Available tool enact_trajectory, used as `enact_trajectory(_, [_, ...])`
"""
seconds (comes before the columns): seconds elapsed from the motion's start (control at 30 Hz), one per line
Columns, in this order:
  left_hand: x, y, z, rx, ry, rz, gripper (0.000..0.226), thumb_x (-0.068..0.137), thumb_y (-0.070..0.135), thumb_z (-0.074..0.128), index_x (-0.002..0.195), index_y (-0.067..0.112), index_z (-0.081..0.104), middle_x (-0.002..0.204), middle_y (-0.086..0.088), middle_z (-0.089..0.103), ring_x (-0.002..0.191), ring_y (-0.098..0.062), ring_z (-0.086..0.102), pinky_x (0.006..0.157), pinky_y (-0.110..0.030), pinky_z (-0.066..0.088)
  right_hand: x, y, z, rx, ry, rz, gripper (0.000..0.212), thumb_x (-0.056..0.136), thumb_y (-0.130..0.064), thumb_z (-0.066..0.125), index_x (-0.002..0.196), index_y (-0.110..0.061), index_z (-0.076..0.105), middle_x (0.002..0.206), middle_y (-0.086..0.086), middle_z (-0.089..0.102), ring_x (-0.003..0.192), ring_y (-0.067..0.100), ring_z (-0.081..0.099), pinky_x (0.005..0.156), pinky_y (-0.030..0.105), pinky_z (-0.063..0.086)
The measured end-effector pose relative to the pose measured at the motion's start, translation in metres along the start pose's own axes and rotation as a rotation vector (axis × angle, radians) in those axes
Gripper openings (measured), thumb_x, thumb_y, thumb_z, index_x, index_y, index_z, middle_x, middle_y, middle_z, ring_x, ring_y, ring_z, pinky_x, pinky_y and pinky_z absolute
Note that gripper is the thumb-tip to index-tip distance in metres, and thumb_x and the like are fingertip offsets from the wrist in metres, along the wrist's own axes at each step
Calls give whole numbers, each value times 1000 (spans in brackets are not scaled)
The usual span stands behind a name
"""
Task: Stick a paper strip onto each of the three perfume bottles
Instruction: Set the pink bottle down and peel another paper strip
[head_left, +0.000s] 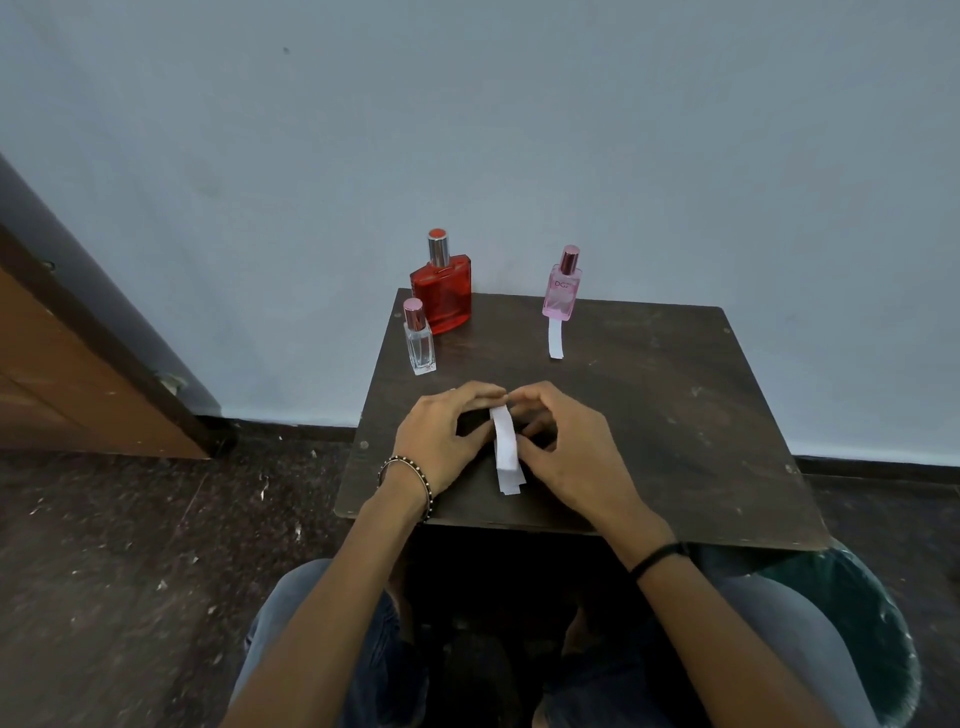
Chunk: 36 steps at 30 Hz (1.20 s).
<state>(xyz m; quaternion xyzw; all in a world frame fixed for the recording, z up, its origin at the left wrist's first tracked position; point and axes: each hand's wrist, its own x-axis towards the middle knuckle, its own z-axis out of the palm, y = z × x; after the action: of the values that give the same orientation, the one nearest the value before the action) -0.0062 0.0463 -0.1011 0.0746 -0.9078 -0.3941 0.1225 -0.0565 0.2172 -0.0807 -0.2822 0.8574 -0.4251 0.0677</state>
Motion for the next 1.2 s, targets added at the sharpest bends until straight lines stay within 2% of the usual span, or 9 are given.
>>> enact_trajectory(0.17, [-1,2,1,17,15,-13,35,86,26,71,120,32,63,112,20,73,111,-4,63,93,-32,52,3,-1,6,-109,82,-147,27,86,-20,63,112,-25,68,107,-7,68,92,8,63,79,34,56])
enact_trajectory(0.27, [-3,4,1,97,86,-17,41,83,42,73,119,37,56,110,24,67,108,-4,61,89,-29,51,5,-3,9,-144,132,-142,18,93,-20,61,106,-19,73,96,-2,74,85,11,66,77,31,55])
enact_trajectory(0.4, [-5,6,3,147,159,-53,34,77,46,76,96,36,50,93,19,59,88,-6,59,74,-31,56,7,-10,5,-104,140,-29,18,96,-27,60,103,-21,75,89,-8,76,70,-2,62,69,3,44])
enact_trajectory(0.5, [-7,6,4,186,167,-7,20,82,43,73,89,33,57,88,16,63,85,-6,57,75,-33,53,6,-15,0,-26,159,8,17,92,-29,65,99,-21,78,85,-16,74,69,-17,60,69,-4,39])
enact_trajectory(0.6, [-10,6,4,201,168,21,14,84,41,71,93,32,65,90,17,67,87,-5,56,77,-31,52,5,-15,0,39,157,62,17,86,-35,72,96,-24,80,78,-22,71,73,-15,64,70,3,48])
enact_trajectory(0.73, [-12,7,4,195,188,36,16,85,40,71,99,33,70,94,17,69,91,-5,57,76,-26,50,5,-17,-5,180,114,177,29,86,-50,66,90,-25,80,79,-10,77,70,3,72,74,26,60])
enact_trajectory(0.9, [-12,6,5,229,182,35,20,87,44,68,105,36,72,99,19,69,95,-1,55,76,-21,49,5,-18,-11,197,32,296,49,94,-62,37,87,-29,72,81,-13,75,65,1,72,77,23,55])
enact_trajectory(1.07, [-15,8,5,255,164,19,23,89,41,65,112,37,72,104,18,69,99,-3,55,77,-22,49,7,-14,-10,404,10,402,63,93,-68,32,94,-23,76,87,-7,79,75,11,75,91,34,54])
enact_trajectory(1.2, [-18,10,5,255,174,25,26,90,34,66,116,36,69,107,17,68,102,-5,56,80,-23,48,9,-11,-10,486,21,433,56,94,-64,37,89,-24,77,88,-9,79,79,13,76,95,40,54])
